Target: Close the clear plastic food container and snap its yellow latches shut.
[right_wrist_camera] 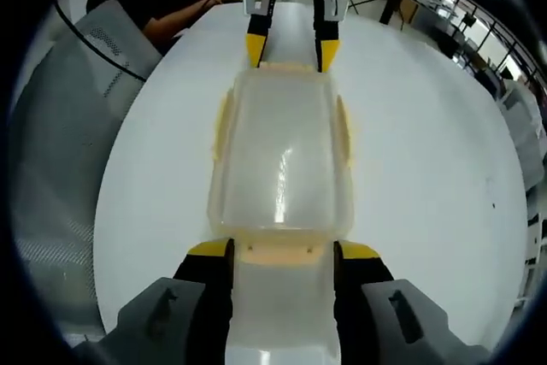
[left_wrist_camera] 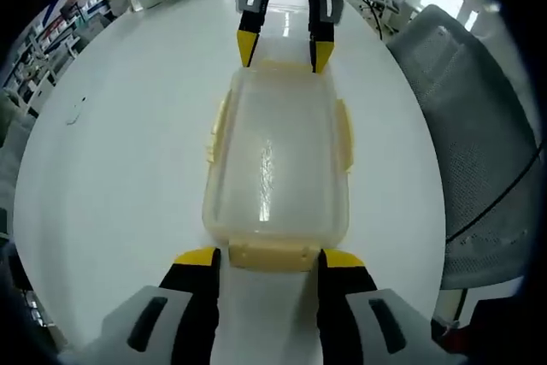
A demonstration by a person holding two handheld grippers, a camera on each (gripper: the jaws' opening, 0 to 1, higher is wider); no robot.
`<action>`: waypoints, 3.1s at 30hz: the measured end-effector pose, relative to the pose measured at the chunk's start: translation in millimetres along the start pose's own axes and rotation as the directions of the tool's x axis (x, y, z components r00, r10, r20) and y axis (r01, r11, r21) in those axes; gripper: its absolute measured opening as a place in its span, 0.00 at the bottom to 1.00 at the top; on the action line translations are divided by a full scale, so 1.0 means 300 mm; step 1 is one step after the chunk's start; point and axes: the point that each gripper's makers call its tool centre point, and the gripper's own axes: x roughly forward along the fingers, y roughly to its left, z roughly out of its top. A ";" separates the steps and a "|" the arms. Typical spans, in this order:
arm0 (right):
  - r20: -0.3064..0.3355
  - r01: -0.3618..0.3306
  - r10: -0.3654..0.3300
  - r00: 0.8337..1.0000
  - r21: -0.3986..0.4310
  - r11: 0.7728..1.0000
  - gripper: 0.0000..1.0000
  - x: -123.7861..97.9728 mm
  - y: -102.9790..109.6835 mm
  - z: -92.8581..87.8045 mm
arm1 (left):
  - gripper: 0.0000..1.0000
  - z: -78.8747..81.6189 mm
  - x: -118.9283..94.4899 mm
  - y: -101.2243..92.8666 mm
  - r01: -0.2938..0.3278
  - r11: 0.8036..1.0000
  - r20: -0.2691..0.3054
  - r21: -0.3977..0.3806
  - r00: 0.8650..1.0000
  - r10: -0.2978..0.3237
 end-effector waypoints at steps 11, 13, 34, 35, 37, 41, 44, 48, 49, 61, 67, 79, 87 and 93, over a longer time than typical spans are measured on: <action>-0.046 -0.031 0.033 0.998 0.040 0.999 0.37 0.002 0.007 -0.003 | 0.34 0.003 -0.001 -0.007 0.005 1.000 -0.035 0.014 0.999 -0.005; -0.044 -0.035 0.037 0.998 0.039 0.999 0.37 0.001 0.006 -0.004 | 0.33 0.005 0.000 -0.008 0.004 1.000 -0.036 0.005 0.999 -0.004; -0.097 -0.029 0.034 0.995 0.052 0.998 0.36 -0.001 0.007 -0.009 | 0.33 0.011 0.000 -0.015 0.001 1.000 -0.031 -0.012 1.000 -0.001; -0.099 -0.029 0.034 0.994 0.052 0.998 0.36 -0.001 0.006 -0.009 | 0.33 0.011 0.000 -0.015 0.000 1.000 -0.034 -0.012 0.999 0.000; -0.104 -0.027 0.033 0.994 0.053 0.998 0.36 -0.002 0.006 -0.010 | 0.33 0.011 0.000 -0.014 -0.003 1.000 -0.035 -0.011 0.999 0.003; -0.103 -0.029 0.034 0.994 0.048 0.998 0.36 -0.002 0.006 -0.010 | 0.33 0.011 -0.002 -0.016 -0.007 1.000 -0.024 -0.008 1.000 0.006; -0.106 -0.026 0.030 0.994 0.038 0.999 0.36 -0.003 0.007 -0.011 | 0.33 0.015 -0.001 -0.026 -0.011 1.000 -0.053 0.008 0.999 0.011; -0.111 -0.034 0.035 0.993 0.010 0.999 0.36 -0.008 0.017 -0.018 | 0.32 0.023 0.002 -0.047 -0.009 1.000 -0.076 0.010 0.997 0.010; -0.112 -0.034 0.035 0.993 0.008 0.999 0.36 -0.009 0.021 -0.019 | 0.32 0.023 0.001 -0.049 -0.005 1.000 -0.081 0.005 0.997 0.005; -0.059 -0.034 0.032 0.998 -0.029 0.999 0.35 -0.037 0.062 -0.013 | 0.33 0.036 -0.029 -0.112 0.010 0.999 -0.116 -0.039 0.993 -0.015; -0.036 -0.024 0.022 0.999 -0.070 0.997 0.36 -0.092 0.063 -0.003 | 0.33 0.062 -0.070 -0.135 -0.004 0.998 -0.127 -0.063 0.992 -0.004; 0.017 0.004 -0.002 1.000 -0.095 0.996 0.36 -0.207 0.077 -0.038 | 0.33 0.174 -0.134 -0.159 -0.041 0.997 -0.143 -0.062 0.989 0.032; 0.051 0.042 -0.037 0.998 -0.106 0.993 0.36 -0.308 0.059 -0.098 | 0.33 0.287 -0.163 -0.143 -0.069 0.996 -0.140 -0.051 0.988 0.061; 0.074 0.052 -0.045 0.996 -0.094 0.994 0.36 -0.368 0.054 -0.178 | 0.33 0.392 -0.152 -0.141 -0.078 0.996 -0.131 -0.042 0.989 0.072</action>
